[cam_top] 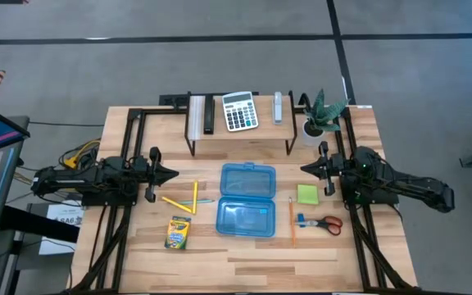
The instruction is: Pack school essentials
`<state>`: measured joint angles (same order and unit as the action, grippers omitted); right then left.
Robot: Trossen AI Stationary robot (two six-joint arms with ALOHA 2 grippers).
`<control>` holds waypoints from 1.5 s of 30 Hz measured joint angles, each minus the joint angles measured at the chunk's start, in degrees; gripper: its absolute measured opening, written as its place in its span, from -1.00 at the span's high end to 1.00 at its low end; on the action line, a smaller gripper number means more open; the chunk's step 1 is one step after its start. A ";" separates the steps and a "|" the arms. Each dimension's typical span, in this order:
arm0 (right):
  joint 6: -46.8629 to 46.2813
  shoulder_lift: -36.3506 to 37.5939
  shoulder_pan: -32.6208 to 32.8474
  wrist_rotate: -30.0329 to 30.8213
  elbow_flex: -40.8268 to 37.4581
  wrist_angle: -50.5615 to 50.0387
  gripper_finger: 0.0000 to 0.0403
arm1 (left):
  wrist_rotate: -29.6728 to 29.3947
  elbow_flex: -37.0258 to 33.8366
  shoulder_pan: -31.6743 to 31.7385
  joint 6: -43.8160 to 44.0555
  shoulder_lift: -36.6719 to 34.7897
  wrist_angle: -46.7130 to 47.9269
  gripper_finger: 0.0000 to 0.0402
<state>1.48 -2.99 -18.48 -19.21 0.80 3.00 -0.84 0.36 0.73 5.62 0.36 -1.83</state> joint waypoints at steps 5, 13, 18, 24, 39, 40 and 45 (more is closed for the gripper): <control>-0.02 -0.01 0.01 -0.01 0.00 -0.01 0.87 | 0.00 0.02 0.00 0.01 0.00 0.02 1.00; -0.01 -0.01 0.01 0.01 0.00 0.00 0.86 | 0.01 0.01 0.00 0.07 0.01 0.00 1.00; -0.02 -0.01 0.02 0.00 0.00 0.00 0.86 | 0.01 0.01 -0.02 0.54 0.01 0.00 1.00; 0.00 0.01 0.00 -0.01 0.02 0.00 0.86 | 0.00 0.00 0.00 0.56 0.00 -0.17 1.00; 0.00 -0.01 0.02 -0.01 0.01 -0.02 0.86 | 0.00 0.00 -0.02 -0.93 0.02 -0.22 1.00; -0.01 -0.01 0.01 -0.01 0.01 0.01 0.86 | 0.00 0.00 -0.02 -0.32 0.02 -0.20 1.00; -0.02 -0.01 0.00 0.01 0.00 0.01 0.86 | 0.00 0.00 0.00 1.08 0.00 -0.11 1.00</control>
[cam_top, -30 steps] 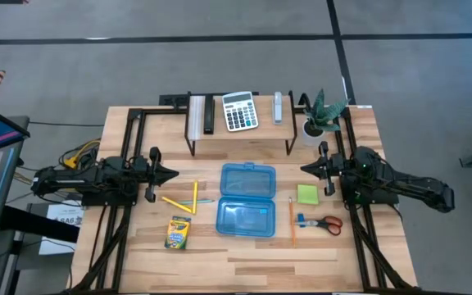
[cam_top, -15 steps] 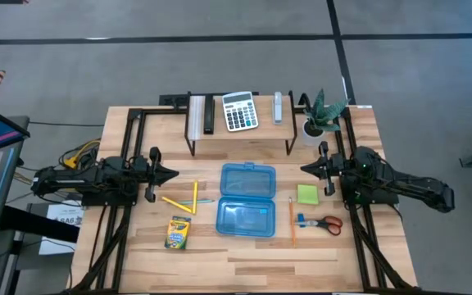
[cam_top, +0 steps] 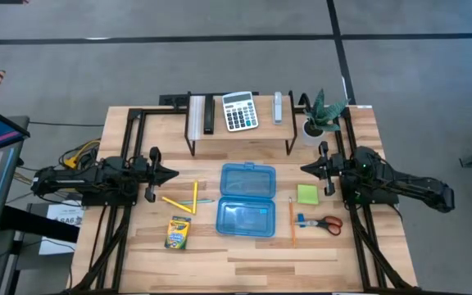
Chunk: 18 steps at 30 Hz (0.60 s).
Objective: Pack school essentials
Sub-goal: Put the orange pencil into the supply box
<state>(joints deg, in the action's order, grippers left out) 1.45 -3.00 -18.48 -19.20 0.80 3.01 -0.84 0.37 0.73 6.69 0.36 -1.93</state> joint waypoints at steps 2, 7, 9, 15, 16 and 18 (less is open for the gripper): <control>0.00 0.02 0.00 0.00 0.00 -0.02 0.87 | 0.00 0.00 -0.01 0.18 0.02 0.02 1.00; 0.02 0.00 0.01 -0.02 0.00 0.00 0.86 | 0.00 0.01 -0.02 3.03 0.01 0.04 1.00; 0.00 0.02 0.02 -0.02 0.02 0.00 0.86 | -0.01 0.00 0.00 3.50 0.02 -0.01 1.00; 0.02 0.01 0.00 -0.01 0.00 -0.01 0.86 | -2.76 0.00 0.00 3.15 0.00 -0.36 1.00; 0.00 0.00 0.00 -0.01 0.00 -0.02 0.86 | -3.47 0.00 0.00 3.11 0.01 -0.48 1.00; 0.00 0.02 0.01 0.00 0.00 -0.01 0.86 | -4.22 0.00 -0.01 3.60 0.01 -0.63 1.00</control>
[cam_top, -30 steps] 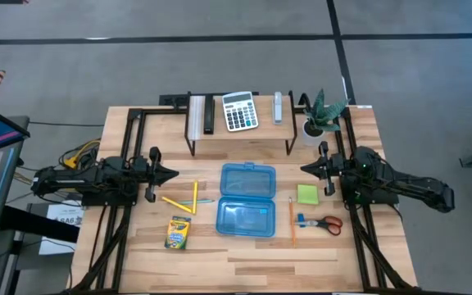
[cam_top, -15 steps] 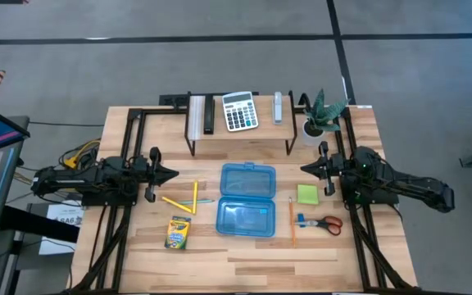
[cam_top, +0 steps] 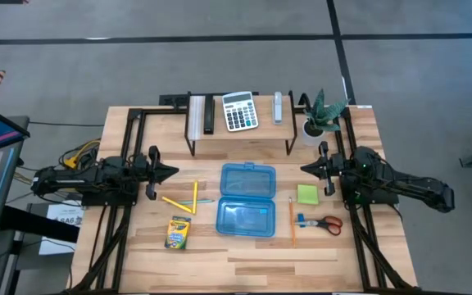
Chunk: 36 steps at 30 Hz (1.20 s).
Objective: Pack school essentials
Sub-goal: Put the orange pencil into the supply box
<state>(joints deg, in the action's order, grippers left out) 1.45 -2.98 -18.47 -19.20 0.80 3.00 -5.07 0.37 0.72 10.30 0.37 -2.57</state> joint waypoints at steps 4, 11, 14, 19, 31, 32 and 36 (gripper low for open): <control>0.01 -0.01 0.00 -0.01 0.00 -0.01 0.86 | 0.07 0.01 0.01 0.77 0.01 0.02 1.00; 0.00 -0.02 -0.01 -0.02 0.00 0.00 0.86 | 0.09 0.00 0.01 5.80 0.00 0.02 1.00; 0.04 -0.02 -0.01 -0.01 0.00 0.01 0.86 | 0.11 -0.01 0.01 7.04 -0.01 0.02 1.00; 0.04 0.00 0.01 0.00 0.00 0.01 0.86 | 0.14 -0.01 0.01 9.41 -0.01 0.02 1.00; 0.03 -0.02 0.01 -0.06 -0.11 2.82 0.86 | 0.20 0.01 0.01 9.47 -0.01 0.04 1.00; 0.02 -0.02 0.09 -0.06 -0.13 4.21 0.86 | 0.20 -0.01 0.01 9.47 -0.01 0.04 1.00; 0.00 0.00 0.10 -0.08 -0.11 10.79 0.86 | 0.20 0.00 0.01 9.85 0.00 0.04 1.00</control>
<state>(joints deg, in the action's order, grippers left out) 1.45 -2.99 -18.37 -19.28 0.69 13.79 -4.86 0.37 0.73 20.15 0.37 -2.52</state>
